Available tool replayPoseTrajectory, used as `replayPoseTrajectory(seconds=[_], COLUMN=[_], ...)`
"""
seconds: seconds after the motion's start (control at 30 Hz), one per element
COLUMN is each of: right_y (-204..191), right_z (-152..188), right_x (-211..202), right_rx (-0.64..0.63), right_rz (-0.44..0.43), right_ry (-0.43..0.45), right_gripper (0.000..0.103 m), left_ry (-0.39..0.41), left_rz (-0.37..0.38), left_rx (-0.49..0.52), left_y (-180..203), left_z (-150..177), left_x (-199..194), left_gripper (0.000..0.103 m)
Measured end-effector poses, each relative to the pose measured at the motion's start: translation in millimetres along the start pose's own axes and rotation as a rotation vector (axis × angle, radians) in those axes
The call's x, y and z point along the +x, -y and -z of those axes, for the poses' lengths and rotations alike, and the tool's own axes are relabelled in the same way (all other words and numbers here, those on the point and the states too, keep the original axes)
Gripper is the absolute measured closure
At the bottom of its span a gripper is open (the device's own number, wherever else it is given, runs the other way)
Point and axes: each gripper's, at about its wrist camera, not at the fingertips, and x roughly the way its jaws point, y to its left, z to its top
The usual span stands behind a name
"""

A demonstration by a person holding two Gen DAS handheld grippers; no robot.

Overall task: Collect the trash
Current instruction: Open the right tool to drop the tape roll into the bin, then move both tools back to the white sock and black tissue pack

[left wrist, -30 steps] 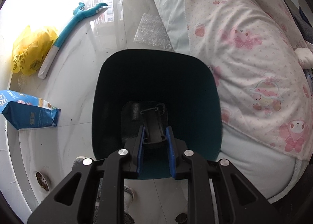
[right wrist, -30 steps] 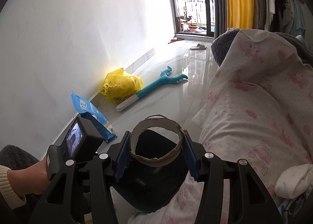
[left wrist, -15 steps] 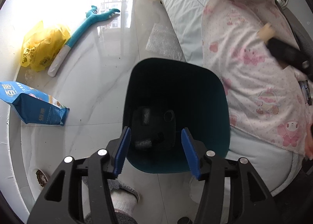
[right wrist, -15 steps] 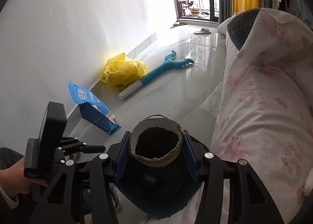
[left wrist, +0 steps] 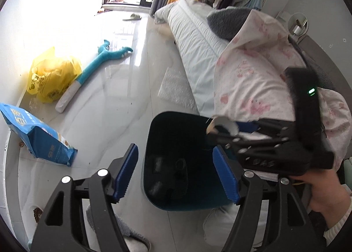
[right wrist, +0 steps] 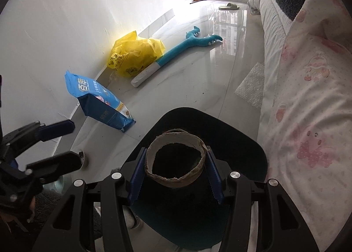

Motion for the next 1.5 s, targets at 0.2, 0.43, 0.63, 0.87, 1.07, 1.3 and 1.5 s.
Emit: replayPoseTrajectory(seconds=[0.2, 0.43, 0.63, 0.87, 1.07, 1.3, 1.5], right_y=[-2, -7, -8, -9, -9, -8, -6], right_z=[5, 9, 19, 25, 31, 38, 37], right_x=[25, 47, 66, 80, 85, 81, 56], right_rx=[0.008, 0.007, 0.001, 0.004, 0.001, 0.0, -0.011], right_rz=[0.017, 0.038, 0.069, 0.101, 0.111, 0.107, 0.101], right_ry=[-0.059, -0.122, -0.183, -0.231, -0.254, -0.27, -0.217], right_gripper=[0.05, 0.05, 0.05, 0.05, 0.046, 0.035, 0.033], left_ry=[0.029, 0.085, 0.158, 0.241, 0.278, 0.325, 0.37], left_rz=[-0.006, -0.017, -0.055, -0.081, -0.081, -0.108, -0.1], left_rx=[0.011, 0.034, 0.068, 0.125, 0.134, 0.14, 0.153], left_y=[-3, -3, -2, 7, 13, 25, 37], left_z=[-1, -5, -8, -11, -16, -22, -29], left_x=[-12, -31, -49, -68, -79, -92, -100], left_gripper=[0.028, 0.026, 0.026, 0.028, 0.029, 0.017, 0.009])
